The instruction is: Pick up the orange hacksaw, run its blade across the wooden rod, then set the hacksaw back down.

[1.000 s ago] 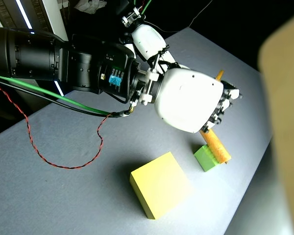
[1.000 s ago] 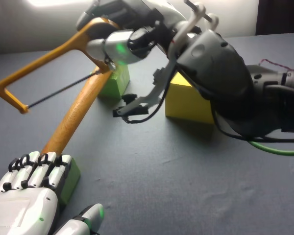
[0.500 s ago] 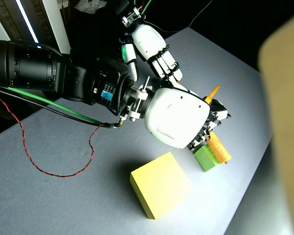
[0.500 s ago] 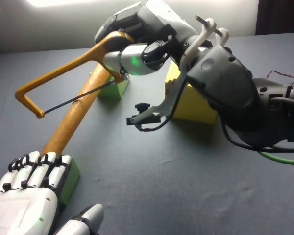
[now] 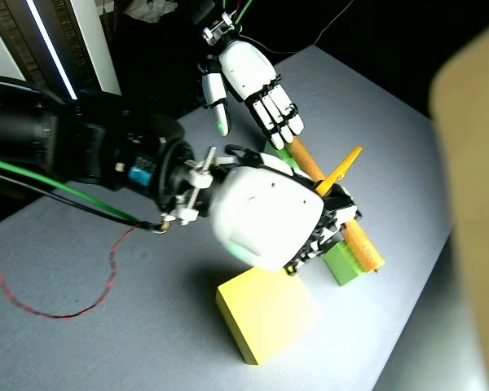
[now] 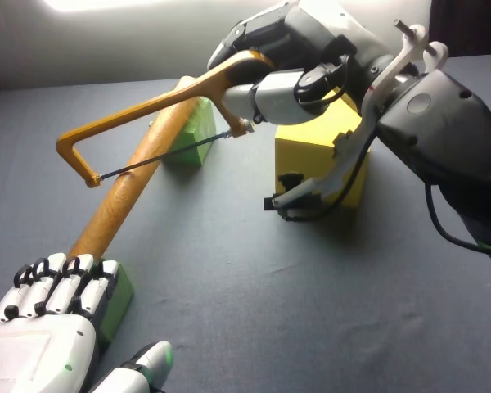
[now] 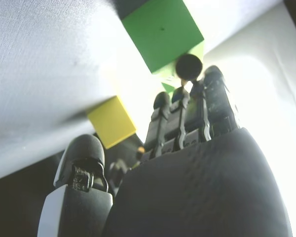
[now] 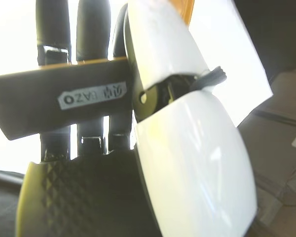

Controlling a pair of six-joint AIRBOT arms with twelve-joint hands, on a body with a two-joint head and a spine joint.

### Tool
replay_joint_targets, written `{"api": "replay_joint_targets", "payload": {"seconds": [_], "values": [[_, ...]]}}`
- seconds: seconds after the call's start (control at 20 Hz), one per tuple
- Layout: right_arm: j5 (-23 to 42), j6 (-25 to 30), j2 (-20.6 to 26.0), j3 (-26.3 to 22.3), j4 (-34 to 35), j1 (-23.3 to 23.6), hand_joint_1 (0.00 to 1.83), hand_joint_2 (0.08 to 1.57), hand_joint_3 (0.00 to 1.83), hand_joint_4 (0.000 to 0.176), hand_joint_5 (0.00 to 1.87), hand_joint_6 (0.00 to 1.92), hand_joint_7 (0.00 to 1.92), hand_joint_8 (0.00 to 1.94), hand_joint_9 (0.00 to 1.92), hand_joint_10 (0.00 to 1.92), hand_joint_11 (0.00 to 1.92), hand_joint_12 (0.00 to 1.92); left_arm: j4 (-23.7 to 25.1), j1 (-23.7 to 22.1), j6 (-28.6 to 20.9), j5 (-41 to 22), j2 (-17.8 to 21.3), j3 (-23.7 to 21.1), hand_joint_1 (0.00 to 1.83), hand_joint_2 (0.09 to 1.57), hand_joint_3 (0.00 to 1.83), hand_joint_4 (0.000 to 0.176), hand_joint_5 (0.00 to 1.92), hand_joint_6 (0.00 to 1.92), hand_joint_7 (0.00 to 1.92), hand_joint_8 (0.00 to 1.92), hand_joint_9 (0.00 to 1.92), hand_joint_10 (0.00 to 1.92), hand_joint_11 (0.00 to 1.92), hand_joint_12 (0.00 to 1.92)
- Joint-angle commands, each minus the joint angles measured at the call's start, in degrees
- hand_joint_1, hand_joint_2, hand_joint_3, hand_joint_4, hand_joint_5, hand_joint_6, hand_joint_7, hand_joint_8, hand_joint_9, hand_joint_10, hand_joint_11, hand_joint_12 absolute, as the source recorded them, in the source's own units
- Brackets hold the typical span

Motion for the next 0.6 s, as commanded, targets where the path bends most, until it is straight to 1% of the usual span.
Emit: {"api": "replay_joint_targets", "payload": {"seconds": [0.0,0.05,0.1,0.2,0.35,0.4,0.5,0.55], "values": [[3.4,0.6,0.0,0.3,-3.0,-0.1,1.4,1.04,0.0,0.0,1.01,0.83,1.12,0.71,1.17,0.79,1.01,0.56,1.9,0.0,-0.4,-1.0,-0.5,0.3,0.0,1.35,0.0,0.0,0.05,0.0,0.03,0.0,0.0,0.0,0.0,0.0],[3.2,0.4,-0.5,0.8,-3.0,-0.5,1.4,1.04,0.0,0.0,1.01,0.86,1.13,0.7,1.16,0.79,1.02,0.56,1.9,0.0,-0.4,-1.0,-0.5,0.3,0.0,1.36,0.0,0.0,0.06,0.0,0.03,0.0,0.0,0.0,0.0,0.0],[3.0,-0.2,-1.4,1.5,-3.0,-0.8,1.39,1.05,0.0,0.0,0.98,0.9,1.1,0.75,1.13,0.84,1.01,0.56,1.9,0.0,-0.4,-1.0,-0.5,0.3,0.0,1.36,0.0,0.0,0.06,0.01,0.03,0.0,0.0,0.0,0.0,0.0],[2.7,-0.6,-3.8,3.2,-4.2,-1.6,1.39,1.05,0.0,0.0,0.99,0.88,1.1,0.76,1.14,0.83,1.01,0.57,1.9,0.0,-0.4,-1.0,-0.5,0.3,0.0,1.35,0.0,0.0,0.05,0.0,0.02,0.0,0.0,0.0,0.0,0.0],[2.7,-0.5,-6.9,4.9,-5.6,-1.3,1.39,1.05,0.0,0.0,1.02,0.86,1.1,0.74,1.14,0.83,1.0,0.58,1.9,0.0,-0.4,-1.0,-0.5,0.3,0.0,1.35,0.0,0.0,0.09,0.02,0.05,0.01,0.01,0.0,0.0,0.0],[2.9,-0.5,-8.0,5.3,-5.8,-1.1,1.39,1.04,0.0,0.0,1.03,0.85,1.11,0.71,1.15,0.82,1.0,0.58,1.9,0.0,-0.4,-1.0,-0.5,0.3,0.0,1.35,0.0,0.0,0.07,0.01,0.03,0.01,0.0,0.0,0.0,0.0],[3.2,-0.4,-9.2,5.7,-6.8,-0.8,1.39,1.05,0.0,0.0,1.0,0.88,1.08,0.76,1.13,0.86,1.0,0.61,1.9,0.0,-0.4,-1.0,-0.5,0.4,0.0,1.36,0.0,0.0,0.07,0.0,0.02,0.0,0.0,0.0,0.0,0.0],[3.2,-0.4,-9.5,5.7,-7.1,-0.7,1.39,1.05,0.0,0.0,1.02,0.87,1.11,0.72,1.14,0.83,1.01,0.61,1.9,0.0,-0.4,-1.0,-0.5,0.4,0.0,1.36,0.0,0.0,0.08,0.01,0.04,0.01,0.0,0.0,0.0,0.0]]}}
